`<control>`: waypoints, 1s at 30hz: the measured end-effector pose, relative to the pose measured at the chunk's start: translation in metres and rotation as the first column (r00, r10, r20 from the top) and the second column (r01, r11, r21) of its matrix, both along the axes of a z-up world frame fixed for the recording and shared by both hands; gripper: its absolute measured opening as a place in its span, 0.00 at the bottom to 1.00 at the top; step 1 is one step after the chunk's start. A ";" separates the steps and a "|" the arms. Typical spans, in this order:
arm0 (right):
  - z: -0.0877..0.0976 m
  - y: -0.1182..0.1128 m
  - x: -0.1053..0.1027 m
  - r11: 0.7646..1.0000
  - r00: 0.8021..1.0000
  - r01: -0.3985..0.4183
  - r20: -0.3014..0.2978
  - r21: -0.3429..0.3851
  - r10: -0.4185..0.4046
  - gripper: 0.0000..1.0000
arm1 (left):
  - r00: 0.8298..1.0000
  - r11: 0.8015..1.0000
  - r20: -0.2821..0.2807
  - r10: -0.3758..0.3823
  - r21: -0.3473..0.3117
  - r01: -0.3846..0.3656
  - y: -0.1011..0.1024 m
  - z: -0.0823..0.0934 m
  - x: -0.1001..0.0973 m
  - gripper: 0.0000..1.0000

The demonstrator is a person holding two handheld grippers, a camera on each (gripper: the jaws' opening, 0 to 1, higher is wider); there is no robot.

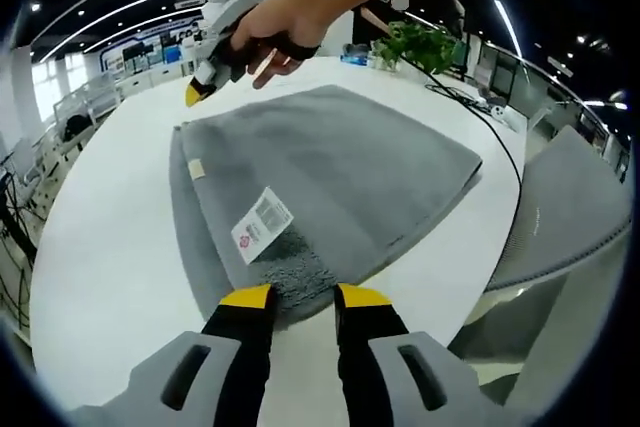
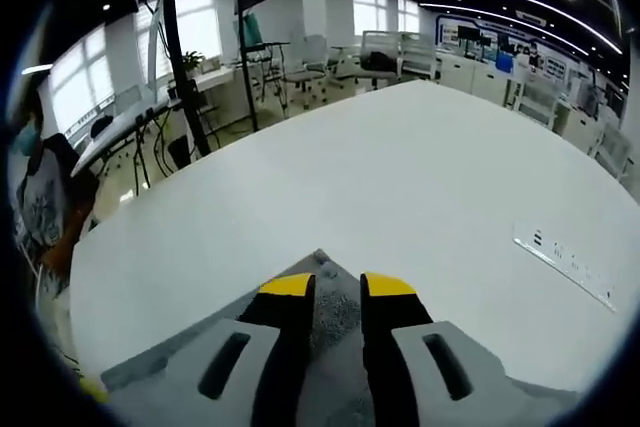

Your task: Fold the towel on the table until its edges align and the towel forms a compact rectangular stack.

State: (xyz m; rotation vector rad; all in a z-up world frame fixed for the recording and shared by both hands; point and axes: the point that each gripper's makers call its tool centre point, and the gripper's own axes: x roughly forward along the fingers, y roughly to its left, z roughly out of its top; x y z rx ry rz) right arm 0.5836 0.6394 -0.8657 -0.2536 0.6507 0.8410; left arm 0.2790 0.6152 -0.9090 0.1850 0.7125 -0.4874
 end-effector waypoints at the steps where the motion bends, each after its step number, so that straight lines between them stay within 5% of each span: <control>1: 0.001 -0.002 0.001 1.000 1.000 0.002 0.003 0.000 -0.002 0.20 | 1.000 1.000 0.008 -0.002 0.008 0.002 0.000 0.002 0.000 0.25; 15: 0.018 -0.017 0.004 1.000 1.000 -0.015 0.020 0.001 0.015 0.30 | 0.998 1.000 0.069 0.007 0.029 -0.009 0.000 0.025 0.009 0.27; 30: 0.060 -0.036 0.006 0.999 0.998 -0.017 0.064 0.036 0.015 0.45 | 0.994 0.999 0.108 0.001 0.032 -0.005 -0.014 0.050 0.012 0.34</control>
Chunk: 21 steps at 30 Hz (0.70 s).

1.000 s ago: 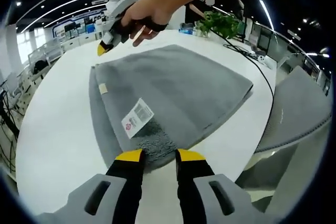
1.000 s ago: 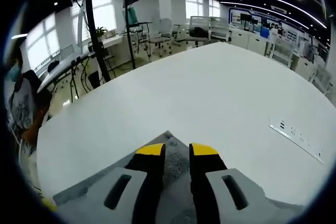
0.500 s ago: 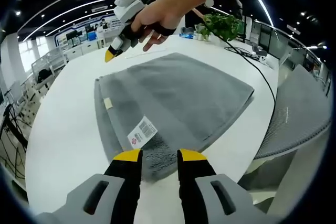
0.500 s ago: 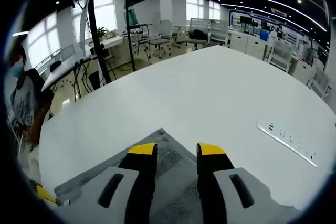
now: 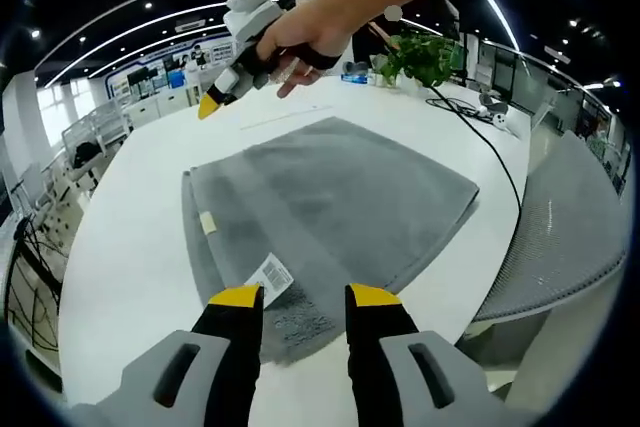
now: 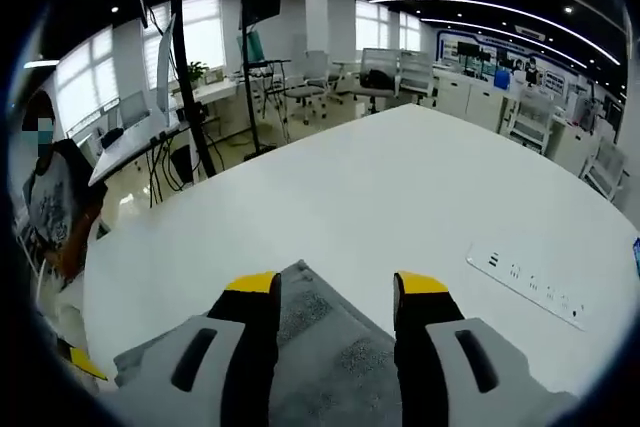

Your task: Fold the towel on the table until its edges align and the towel forms a compact rectangular stack.

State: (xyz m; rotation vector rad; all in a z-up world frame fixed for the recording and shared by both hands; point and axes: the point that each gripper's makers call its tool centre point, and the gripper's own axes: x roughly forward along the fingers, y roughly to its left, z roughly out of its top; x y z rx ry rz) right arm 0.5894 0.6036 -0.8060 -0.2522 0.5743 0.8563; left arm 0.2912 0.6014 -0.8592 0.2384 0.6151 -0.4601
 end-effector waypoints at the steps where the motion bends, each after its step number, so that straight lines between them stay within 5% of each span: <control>1: 0.001 -0.001 0.000 1.000 1.000 -0.001 0.004 0.000 0.001 0.45 | 1.000 1.000 0.006 -0.002 0.002 0.002 -0.002 0.002 0.000 0.34; 21: 0.037 -0.044 -0.010 1.000 0.999 0.014 0.045 0.014 -0.015 0.58 | 0.998 1.000 0.065 -0.007 0.011 0.006 -0.027 0.030 0.003 0.51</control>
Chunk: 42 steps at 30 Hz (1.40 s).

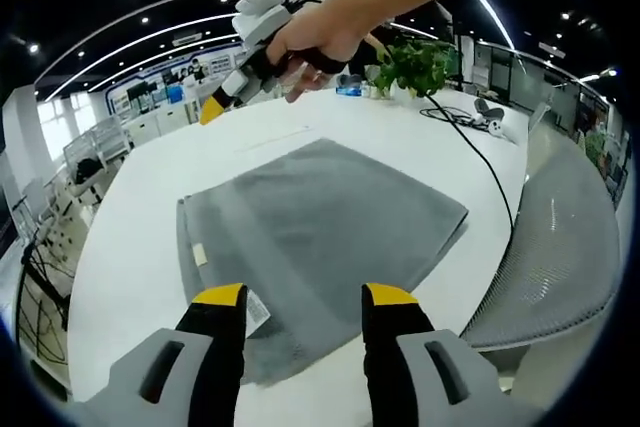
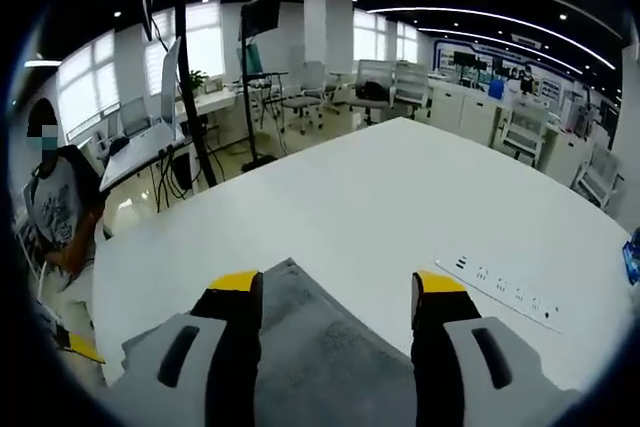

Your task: Fold the towel on the table until its edges align and the towel forms a compact rectangular stack.

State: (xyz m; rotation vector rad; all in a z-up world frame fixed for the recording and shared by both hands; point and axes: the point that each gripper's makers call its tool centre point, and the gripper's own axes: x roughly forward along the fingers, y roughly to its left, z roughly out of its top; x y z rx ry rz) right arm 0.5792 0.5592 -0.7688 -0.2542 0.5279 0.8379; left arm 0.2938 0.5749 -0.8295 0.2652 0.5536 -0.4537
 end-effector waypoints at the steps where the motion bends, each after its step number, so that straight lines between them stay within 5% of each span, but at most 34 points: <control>1: 0.002 -0.002 0.000 1.000 1.000 0.000 0.004 0.000 0.000 0.57 | 1.000 1.000 0.017 0.005 0.001 -0.005 -0.001 0.004 0.002 0.54; 26: 0.035 -0.082 0.006 0.996 0.996 0.084 0.008 0.033 -0.084 0.59 | 0.999 0.995 0.048 0.000 -0.097 0.005 -0.059 0.030 0.016 0.89; 42: 0.032 -0.138 0.005 0.994 0.994 0.109 -0.017 0.031 -0.108 0.52 | 0.999 0.990 0.033 -0.023 -0.136 0.027 -0.106 0.034 0.015 0.95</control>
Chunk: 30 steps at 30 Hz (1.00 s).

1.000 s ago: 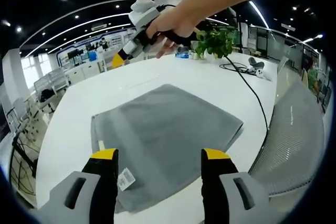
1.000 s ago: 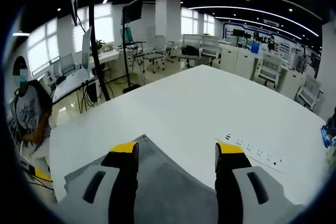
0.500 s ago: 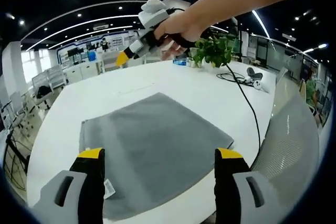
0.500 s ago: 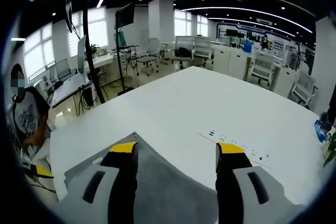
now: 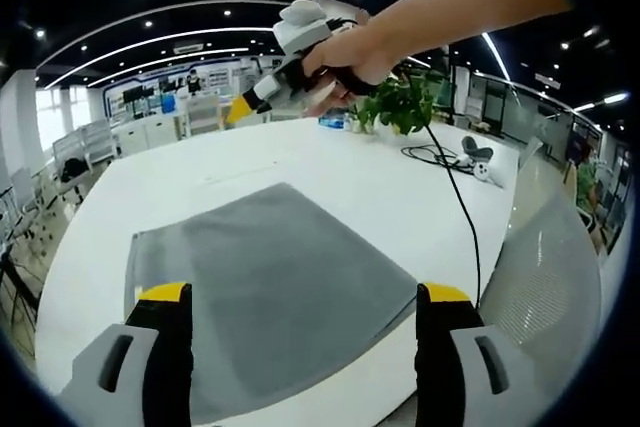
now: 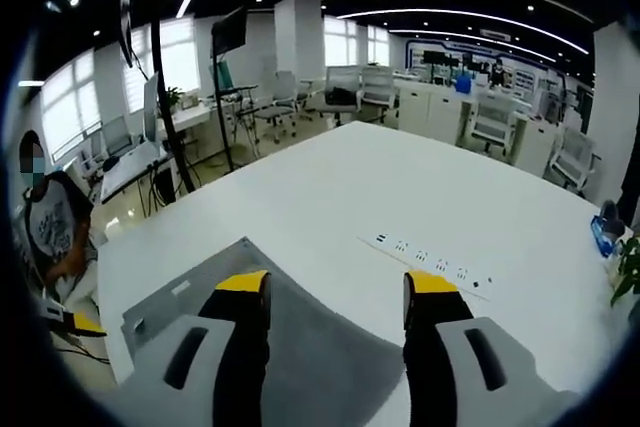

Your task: Fold the towel on the table until its edges align and the towel forms a compact rectangular stack.

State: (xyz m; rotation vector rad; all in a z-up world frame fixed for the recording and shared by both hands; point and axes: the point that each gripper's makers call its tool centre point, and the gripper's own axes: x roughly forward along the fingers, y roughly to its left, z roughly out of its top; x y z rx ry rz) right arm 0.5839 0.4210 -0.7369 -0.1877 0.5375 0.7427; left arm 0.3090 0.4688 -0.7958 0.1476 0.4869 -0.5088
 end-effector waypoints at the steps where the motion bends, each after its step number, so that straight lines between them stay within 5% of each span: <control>1: -0.001 -0.004 -0.001 1.000 1.000 0.000 -0.002 -0.003 0.000 0.51 | 1.000 1.000 0.002 -0.003 0.002 0.003 -0.002 0.001 0.000 0.95; 30: -0.034 -0.075 -0.003 1.000 0.999 0.023 -0.047 -0.004 -0.024 0.47 | 0.995 0.995 0.007 -0.100 0.020 0.100 -0.085 0.003 -0.001 0.92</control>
